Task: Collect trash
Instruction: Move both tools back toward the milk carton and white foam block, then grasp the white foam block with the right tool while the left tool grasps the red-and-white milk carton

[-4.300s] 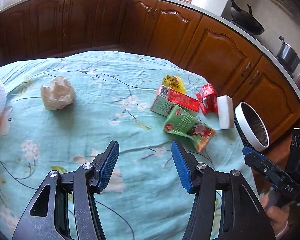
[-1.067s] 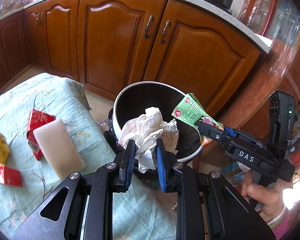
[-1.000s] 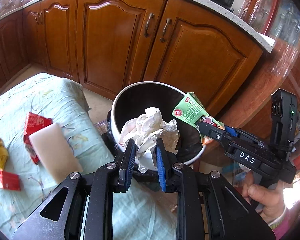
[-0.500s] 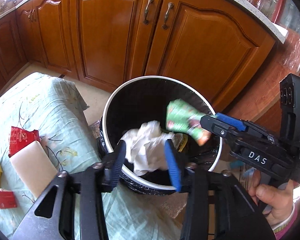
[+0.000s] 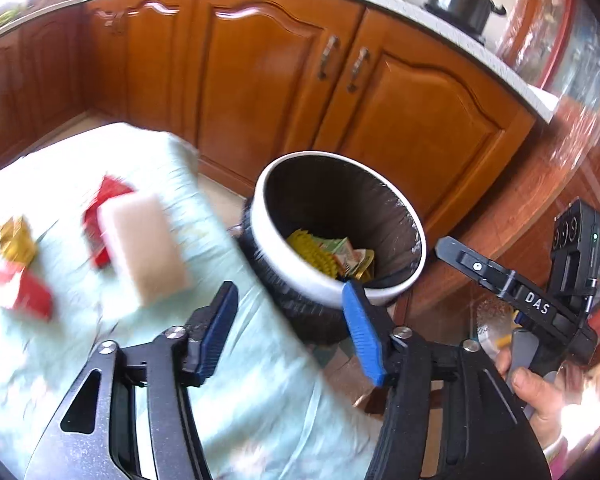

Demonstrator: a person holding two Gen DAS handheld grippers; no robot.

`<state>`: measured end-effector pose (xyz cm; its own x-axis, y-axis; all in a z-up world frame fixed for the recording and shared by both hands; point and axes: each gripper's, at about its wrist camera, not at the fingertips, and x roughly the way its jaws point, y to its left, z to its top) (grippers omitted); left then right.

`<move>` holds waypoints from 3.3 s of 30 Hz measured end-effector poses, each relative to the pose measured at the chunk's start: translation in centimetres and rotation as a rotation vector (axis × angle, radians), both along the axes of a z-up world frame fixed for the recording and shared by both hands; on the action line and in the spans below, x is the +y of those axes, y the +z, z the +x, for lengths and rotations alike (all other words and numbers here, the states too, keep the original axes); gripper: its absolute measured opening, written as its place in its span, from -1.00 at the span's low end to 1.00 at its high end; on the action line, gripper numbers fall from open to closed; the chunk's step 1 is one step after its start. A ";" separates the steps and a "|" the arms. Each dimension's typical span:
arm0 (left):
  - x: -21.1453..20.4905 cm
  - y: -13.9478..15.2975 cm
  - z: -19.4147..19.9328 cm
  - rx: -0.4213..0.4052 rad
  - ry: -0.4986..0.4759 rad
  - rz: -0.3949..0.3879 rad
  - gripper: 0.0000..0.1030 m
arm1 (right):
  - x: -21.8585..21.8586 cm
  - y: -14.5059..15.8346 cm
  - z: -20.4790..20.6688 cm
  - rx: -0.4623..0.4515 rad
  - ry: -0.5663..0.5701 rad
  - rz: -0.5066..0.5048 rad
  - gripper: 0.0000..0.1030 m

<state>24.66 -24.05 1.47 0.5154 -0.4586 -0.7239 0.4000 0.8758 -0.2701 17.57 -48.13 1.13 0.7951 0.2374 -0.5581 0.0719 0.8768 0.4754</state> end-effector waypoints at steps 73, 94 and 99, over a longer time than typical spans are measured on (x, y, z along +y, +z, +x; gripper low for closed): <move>21.8 -4.8 -3.0 0.184 0.345 0.044 0.69 | 19.5 -3.8 6.0 0.120 0.450 -0.073 -0.05; 23.7 -6.3 0.9 0.105 0.337 0.272 -0.08 | 20.3 -3.4 5.2 0.104 0.444 -0.043 -0.05; 23.2 -5.5 -0.5 0.075 0.327 0.211 -0.10 | 19.4 -2.6 4.4 0.079 0.428 -0.048 -0.05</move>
<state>24.19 -0.88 -4.00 0.5515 -0.1162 -0.8260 0.0764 0.9931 -0.0887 21.92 -28.74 -1.52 0.5850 0.5085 -0.6318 -0.2679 0.8564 0.4413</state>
